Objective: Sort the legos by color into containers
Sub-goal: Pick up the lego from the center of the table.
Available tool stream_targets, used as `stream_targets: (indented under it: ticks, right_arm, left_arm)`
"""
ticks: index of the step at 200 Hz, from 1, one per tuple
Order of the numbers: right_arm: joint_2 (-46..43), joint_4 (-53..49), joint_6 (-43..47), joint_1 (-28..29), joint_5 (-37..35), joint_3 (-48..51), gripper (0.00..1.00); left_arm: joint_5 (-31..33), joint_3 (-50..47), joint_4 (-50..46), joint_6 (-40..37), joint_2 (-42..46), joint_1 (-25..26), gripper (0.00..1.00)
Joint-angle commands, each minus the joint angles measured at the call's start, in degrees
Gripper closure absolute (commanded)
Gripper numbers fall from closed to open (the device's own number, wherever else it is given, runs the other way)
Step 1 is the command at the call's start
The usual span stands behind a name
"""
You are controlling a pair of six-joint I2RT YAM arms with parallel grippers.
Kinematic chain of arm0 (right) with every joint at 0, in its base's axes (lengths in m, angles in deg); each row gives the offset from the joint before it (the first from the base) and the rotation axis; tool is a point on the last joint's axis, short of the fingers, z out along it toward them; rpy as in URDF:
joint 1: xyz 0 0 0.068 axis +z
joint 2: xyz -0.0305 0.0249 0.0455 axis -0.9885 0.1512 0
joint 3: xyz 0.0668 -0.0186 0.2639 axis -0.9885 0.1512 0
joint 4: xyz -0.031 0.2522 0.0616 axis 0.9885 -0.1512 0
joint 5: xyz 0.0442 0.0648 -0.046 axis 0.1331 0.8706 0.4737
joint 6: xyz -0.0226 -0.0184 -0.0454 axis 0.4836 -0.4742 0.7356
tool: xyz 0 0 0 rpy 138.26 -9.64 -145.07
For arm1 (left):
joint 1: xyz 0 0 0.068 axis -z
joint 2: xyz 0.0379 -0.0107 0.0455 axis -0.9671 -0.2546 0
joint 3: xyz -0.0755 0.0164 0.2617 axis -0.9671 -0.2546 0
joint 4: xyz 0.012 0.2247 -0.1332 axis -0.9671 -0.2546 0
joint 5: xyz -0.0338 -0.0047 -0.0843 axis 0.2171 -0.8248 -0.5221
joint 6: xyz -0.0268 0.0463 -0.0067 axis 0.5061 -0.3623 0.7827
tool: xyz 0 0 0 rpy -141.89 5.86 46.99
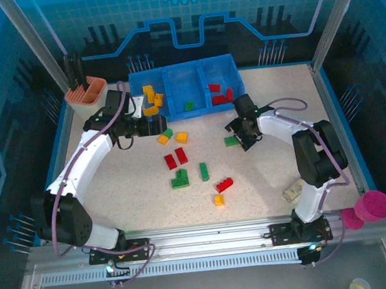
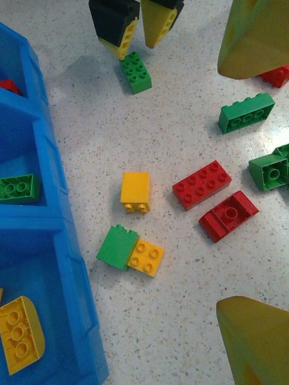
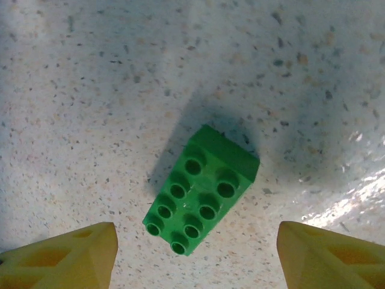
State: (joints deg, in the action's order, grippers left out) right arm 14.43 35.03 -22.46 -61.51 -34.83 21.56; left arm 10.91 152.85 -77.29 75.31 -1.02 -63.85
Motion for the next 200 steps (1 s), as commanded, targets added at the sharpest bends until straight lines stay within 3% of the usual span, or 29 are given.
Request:
stream_targets:
  ticks: [1, 62, 115, 200]
  right_arm:
    - [-0.66, 3.39, -8.38, 0.73, -1.22, 0.82, 0.29]
    - [3.19, 5.76, -12.08, 0.86, 1.34, 0.92, 0.28]
    - [6.47, 1.67, -12.17, 0.42, 1.82, -2.33, 0.29]
    - [11.33, -4.93, -7.52, -1.55, 4.17, -5.59, 0.42]
  left_arm:
    - [-0.40, -1.07, 1.28, -1.08, 0.14, -0.50, 0.05]
    - [0.37, -0.61, 1.10, -2.53, -0.39, -0.67, 0.04]
    - [1.61, -1.67, 0.76, -2.62, 0.64, -0.85, 0.03]
    - [1.86, -1.67, 0.67, -2.91, 1.02, -1.38, 0.02]
